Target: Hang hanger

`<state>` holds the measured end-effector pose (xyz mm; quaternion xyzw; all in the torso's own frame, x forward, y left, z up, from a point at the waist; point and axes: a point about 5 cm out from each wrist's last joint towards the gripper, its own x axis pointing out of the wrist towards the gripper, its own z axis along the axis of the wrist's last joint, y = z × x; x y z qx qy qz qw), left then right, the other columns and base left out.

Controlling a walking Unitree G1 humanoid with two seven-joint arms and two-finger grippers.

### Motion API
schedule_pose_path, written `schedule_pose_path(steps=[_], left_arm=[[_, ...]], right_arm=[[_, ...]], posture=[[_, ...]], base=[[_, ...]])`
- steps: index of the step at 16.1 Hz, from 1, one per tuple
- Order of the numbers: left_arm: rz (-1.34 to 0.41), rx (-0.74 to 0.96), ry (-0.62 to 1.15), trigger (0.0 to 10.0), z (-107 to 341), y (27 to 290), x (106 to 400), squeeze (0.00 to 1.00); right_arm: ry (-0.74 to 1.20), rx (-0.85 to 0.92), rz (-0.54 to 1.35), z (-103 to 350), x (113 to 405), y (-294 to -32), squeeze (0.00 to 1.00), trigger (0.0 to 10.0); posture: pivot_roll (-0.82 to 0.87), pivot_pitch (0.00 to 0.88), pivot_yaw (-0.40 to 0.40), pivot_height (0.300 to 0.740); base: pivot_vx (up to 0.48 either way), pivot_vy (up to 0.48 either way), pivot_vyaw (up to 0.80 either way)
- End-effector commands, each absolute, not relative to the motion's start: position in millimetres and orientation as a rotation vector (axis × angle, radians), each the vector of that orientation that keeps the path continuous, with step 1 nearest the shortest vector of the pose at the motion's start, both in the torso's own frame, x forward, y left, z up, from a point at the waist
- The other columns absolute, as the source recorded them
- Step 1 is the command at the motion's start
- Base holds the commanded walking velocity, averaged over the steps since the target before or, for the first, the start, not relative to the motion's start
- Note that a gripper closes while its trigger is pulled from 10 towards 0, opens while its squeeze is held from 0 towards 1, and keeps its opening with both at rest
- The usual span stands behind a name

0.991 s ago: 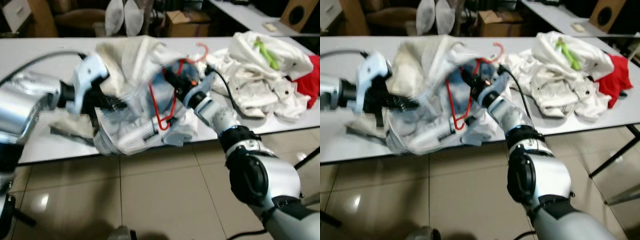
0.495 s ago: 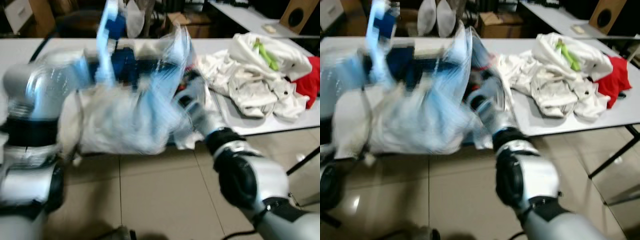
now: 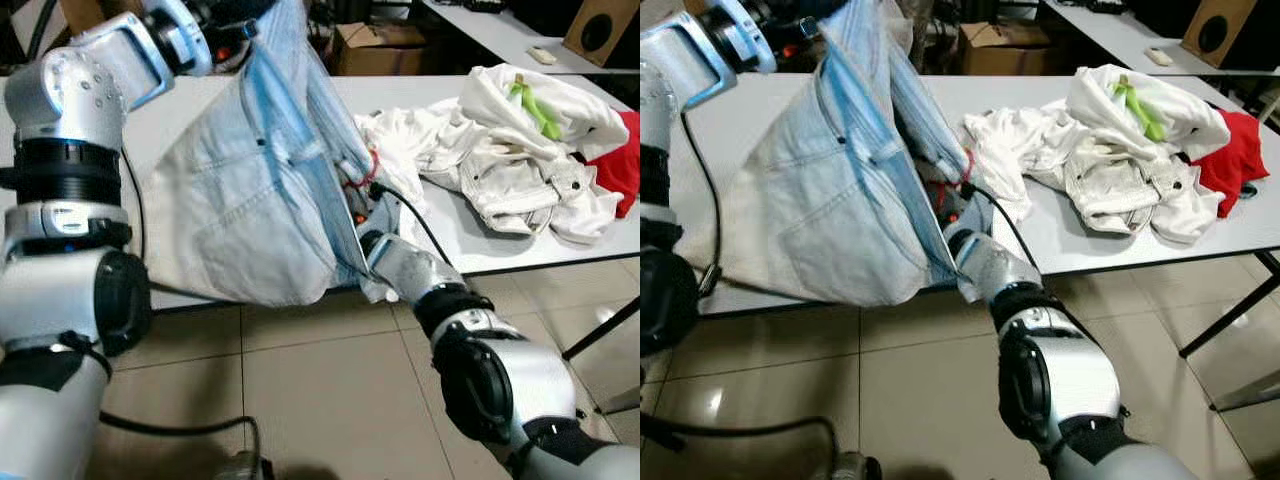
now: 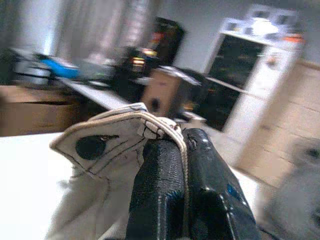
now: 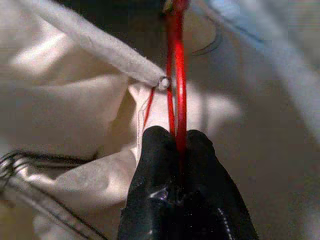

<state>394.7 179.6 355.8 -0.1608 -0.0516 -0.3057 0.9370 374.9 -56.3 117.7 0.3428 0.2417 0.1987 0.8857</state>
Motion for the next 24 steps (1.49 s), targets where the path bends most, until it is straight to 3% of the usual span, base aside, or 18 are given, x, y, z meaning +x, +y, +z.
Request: schedule_pose_path(steps=[1,4,9,14,17,19,20,22,24], left_arm=[[-0.455,-0.264,-0.243,0.0,380.8,207.6,394.6,0.00],[-0.190,-0.102,-0.127,0.0,331.0,238.3,407.6,0.00],[-0.057,0.103,0.173,0.0,226.3,254.4,404.2,0.00],[-0.160,0.245,0.474,0.0,113.3,248.7,367.3,0.00],[-0.255,0.193,0.512,0.0,81.8,231.4,352.6,0.00],[-0.363,0.043,0.443,10.0,77.8,215.6,349.0,0.00],[-0.386,-0.003,0.383,10.0,82.5,214.8,349.3,1.00],[-0.405,-0.045,0.320,10.0,89.7,218.9,348.9,1.00],[-0.399,-0.082,0.230,10.0,96.2,239.6,336.9,1.00]], right_arm=[[0.562,0.716,0.384,104.0,368.9,-74.5,0.00,10.0],[0.519,0.777,0.556,135.6,348.2,-74.5,0.00,10.0],[0.362,0.913,0.670,204.2,318.3,-84.7,0.00,10.0],[0.229,0.900,0.702,249.6,304.8,-89.8,0.00,10.0],[0.227,0.909,0.694,255.2,303.5,-90.9,0.00,10.0],[0.242,0.912,0.677,256.7,303.9,-91.2,0.00,10.0],[0.240,0.907,0.678,258.3,304.4,-91.0,0.00,10.0],[0.239,0.898,0.679,259.9,306.2,-90.6,0.00,10.0],[0.241,0.861,0.660,256.7,307.5,-91.4,0.00,10.0]], posture=[[0.01,0.000,-0.015,0.740],[-0.02,0.000,-0.007,0.740],[-0.06,0.000,0.005,0.740],[-0.09,0.000,0.009,0.740],[-0.09,0.000,-0.012,0.740],[-0.09,0.000,-0.021,0.740],[-0.09,0.000,-0.023,0.740],[-0.09,0.000,-0.024,0.740],[-0.09,0.000,-0.028,0.740]], base=[[0.000,0.000,0.00],[0.000,0.000,0.00],[0.000,0.000,0.00],[0.000,0.000,0.00],[0.000,0.000,0.00],[0.000,0.000,0.00],[0.000,0.000,0.00],[0.000,0.000,0.00],[0.000,0.000,0.00]])
